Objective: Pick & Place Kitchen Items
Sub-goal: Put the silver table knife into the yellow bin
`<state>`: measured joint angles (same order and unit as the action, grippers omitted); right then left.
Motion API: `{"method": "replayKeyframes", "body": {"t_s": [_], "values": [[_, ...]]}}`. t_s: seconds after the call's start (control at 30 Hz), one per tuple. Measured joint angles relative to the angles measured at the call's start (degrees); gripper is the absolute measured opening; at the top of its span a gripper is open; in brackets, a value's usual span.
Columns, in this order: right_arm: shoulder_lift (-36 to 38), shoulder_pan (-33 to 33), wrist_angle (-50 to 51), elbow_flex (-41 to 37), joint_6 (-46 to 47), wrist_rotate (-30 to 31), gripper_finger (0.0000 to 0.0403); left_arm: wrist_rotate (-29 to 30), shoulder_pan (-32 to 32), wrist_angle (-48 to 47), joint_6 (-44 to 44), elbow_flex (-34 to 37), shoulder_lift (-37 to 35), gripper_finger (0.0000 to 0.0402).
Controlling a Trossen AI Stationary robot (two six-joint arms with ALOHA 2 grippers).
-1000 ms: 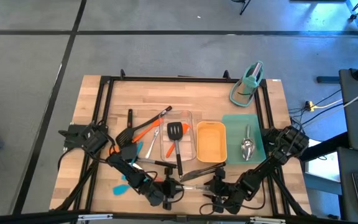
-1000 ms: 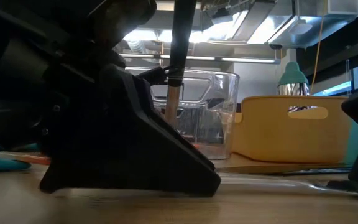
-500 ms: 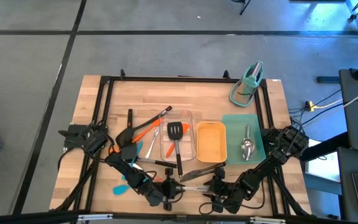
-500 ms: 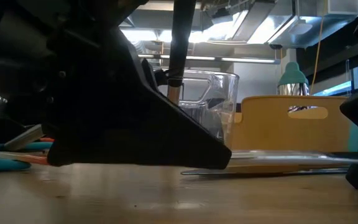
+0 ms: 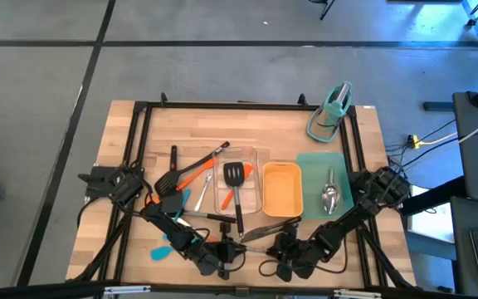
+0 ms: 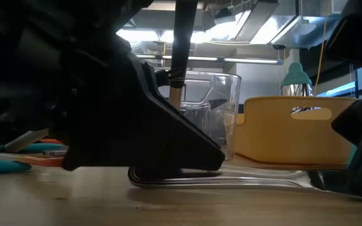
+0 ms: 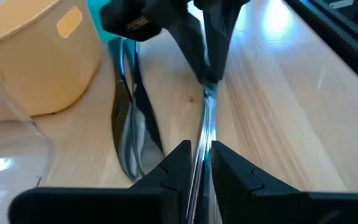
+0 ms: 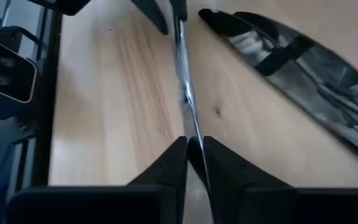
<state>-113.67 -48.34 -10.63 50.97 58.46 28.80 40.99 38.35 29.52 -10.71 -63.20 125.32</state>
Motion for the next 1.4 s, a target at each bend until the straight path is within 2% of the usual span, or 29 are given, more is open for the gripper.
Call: {"method": "replayKeyframes", "body": {"t_s": [0.23,0.47,0.53,0.7,0.8,1.07,1.3,1.4], "values": [[0.0,0.5,-0.6,0.1,-0.4,-3.4,0.0040,0.4,0.0,-2.6,2.0,-1.7,0.0,0.0001],[0.0,0.4,0.0,0.2,-0.5,-3.8,0.0007,9.0,1.4,-2.4,3.5,-2.5,0.0,0.0014],[0.0,0.4,0.0,0.2,-0.4,-3.8,0.0006,7.4,1.4,-2.3,2.7,-2.5,0.0,0.0019],[0.0,0.4,0.2,0.2,-0.8,-3.8,0.0004,-3.5,-0.5,-0.7,-1.9,-2.5,0.0,0.0040],[0.1,0.4,0.6,0.2,-0.8,-4.0,0.0003,-6.7,-1.4,-0.6,-2.6,-2.5,-1.4,0.0061],[0.0,0.6,4.0,2.7,-4.3,-4.2,0.0003,-7.6,-1.6,-0.9,0.8,-2.5,-3.8,0.0121],[-0.7,-0.5,23.7,13.7,-6.8,-1.7,0.0001,-7.1,-0.7,-1.1,1.6,-2.4,-4.3,0.0145],[-0.7,-0.9,28.5,16.5,-6.2,0.0,0.0001,-7.5,0.1,-0.5,3.2,-2.4,-5.7,0.0145]]}}
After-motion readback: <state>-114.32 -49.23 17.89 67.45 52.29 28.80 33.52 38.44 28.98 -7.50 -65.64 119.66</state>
